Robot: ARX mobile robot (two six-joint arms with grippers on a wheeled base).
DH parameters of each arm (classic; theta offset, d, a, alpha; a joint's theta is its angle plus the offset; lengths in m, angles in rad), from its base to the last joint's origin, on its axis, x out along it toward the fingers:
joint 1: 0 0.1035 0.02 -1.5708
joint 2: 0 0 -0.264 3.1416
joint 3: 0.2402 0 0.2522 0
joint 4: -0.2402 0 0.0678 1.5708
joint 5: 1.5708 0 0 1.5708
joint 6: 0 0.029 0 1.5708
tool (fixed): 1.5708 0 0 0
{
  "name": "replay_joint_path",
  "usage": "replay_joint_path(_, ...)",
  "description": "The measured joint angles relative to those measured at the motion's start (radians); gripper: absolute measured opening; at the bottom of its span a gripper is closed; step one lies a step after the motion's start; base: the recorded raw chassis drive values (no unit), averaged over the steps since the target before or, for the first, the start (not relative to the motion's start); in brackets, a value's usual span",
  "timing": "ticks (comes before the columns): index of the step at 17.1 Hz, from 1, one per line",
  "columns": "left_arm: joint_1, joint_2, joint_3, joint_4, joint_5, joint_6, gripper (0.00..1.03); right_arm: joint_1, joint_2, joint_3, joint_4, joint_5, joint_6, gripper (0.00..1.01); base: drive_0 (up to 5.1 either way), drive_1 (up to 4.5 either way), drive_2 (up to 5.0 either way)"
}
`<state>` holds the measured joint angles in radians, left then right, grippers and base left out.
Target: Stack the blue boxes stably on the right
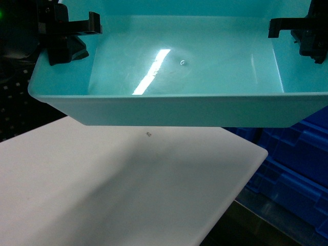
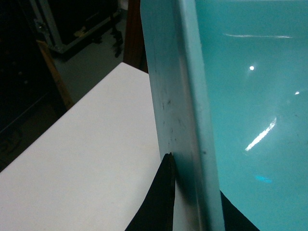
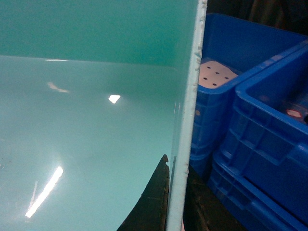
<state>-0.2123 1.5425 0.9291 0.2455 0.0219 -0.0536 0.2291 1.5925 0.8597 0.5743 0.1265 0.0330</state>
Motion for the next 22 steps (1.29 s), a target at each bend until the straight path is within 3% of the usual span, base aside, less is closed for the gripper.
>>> replay_joint_path(22,0.000,0.000,0.000,-0.001,0.000,0.000,0.05,0.000,0.000,0.000,-0.001,0.000,0.000,0.07,-1.6,-1.58,-1.6)
